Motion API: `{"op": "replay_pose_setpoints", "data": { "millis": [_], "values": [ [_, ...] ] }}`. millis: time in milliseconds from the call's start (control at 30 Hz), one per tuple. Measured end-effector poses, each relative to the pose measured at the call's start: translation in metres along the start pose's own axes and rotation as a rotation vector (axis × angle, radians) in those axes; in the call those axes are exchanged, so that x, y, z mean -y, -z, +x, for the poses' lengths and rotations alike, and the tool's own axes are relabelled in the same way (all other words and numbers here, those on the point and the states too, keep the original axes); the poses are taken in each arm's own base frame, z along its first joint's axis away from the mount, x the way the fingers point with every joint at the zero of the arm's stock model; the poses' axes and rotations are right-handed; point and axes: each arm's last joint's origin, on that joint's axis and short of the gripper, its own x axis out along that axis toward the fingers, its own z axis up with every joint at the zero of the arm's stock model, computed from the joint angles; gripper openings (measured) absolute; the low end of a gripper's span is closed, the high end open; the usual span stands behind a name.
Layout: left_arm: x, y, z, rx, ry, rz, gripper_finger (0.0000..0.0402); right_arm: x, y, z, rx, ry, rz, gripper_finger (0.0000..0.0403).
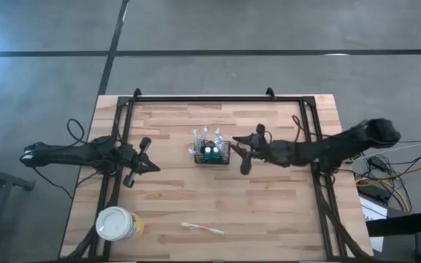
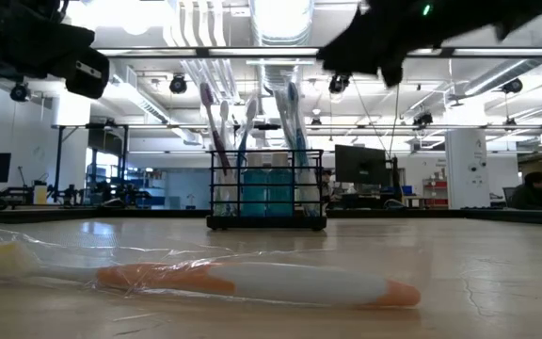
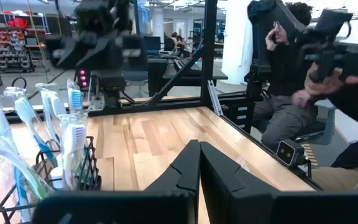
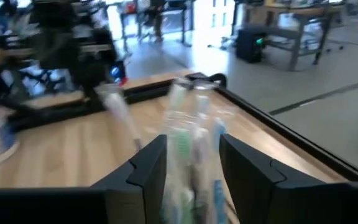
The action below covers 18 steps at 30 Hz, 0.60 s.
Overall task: Pick & Place toothbrushing station
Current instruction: Put the orange toothbrush into the wire organizer
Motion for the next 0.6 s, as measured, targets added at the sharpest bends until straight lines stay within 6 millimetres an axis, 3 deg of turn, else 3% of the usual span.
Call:
{"op": "replay_pose_setpoints", "data": {
  "millis": [267,433,600],
  "values": [
    [0.0,-0.019,-0.009,-0.049,-0.097,0.03,0.0004,-0.024,-0.045,-0.056,0.047,-0.159,-0.066,0.0115],
    [0.0,-0.029,-0.016,0.0,-0.169,0.045,0.0004,-0.016,-0.045,-0.087,0.108,-0.155,-0.09,0.0082],
    [0.0,-0.028,-0.022,0.001,-0.227,0.07,0.0003,0.001,-0.032,-0.105,0.149,-0.143,-0.08,0.0042]
  ]
}}
